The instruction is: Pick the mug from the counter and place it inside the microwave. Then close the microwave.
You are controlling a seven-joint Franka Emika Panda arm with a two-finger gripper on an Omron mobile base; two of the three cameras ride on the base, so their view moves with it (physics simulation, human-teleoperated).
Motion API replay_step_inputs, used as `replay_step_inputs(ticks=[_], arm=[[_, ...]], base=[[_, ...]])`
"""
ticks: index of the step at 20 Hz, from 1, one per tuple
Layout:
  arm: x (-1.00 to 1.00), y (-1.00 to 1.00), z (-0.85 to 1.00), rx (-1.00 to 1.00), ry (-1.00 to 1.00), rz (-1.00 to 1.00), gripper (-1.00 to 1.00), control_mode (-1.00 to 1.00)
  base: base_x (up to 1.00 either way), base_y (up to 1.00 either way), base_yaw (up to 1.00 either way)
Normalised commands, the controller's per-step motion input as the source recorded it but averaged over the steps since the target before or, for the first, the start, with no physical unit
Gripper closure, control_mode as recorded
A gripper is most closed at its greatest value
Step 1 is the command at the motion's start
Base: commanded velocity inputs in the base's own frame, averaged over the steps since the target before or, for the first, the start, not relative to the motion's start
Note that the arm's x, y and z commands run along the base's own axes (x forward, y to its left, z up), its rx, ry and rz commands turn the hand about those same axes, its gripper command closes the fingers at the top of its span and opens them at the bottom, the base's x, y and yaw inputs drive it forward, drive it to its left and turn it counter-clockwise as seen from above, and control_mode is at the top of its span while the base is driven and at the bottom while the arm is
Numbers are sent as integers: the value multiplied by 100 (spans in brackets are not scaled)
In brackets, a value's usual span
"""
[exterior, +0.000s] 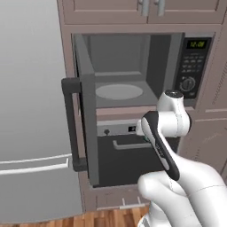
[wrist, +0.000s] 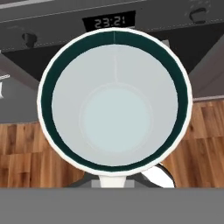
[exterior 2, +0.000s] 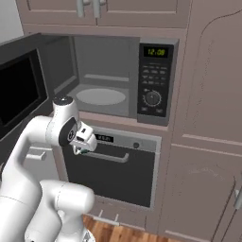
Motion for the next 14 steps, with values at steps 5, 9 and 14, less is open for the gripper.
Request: replay_step_inputs(ticks=[5, 9, 14], arm=[[0, 0, 0, 0, 0, 0, 100, 100], [0, 0, 0, 0, 0, 0, 100, 100], [0, 0, 0, 0, 0, 0, 100, 100]], base=[[53, 0, 0], [38, 0, 0], [19, 1, 0]])
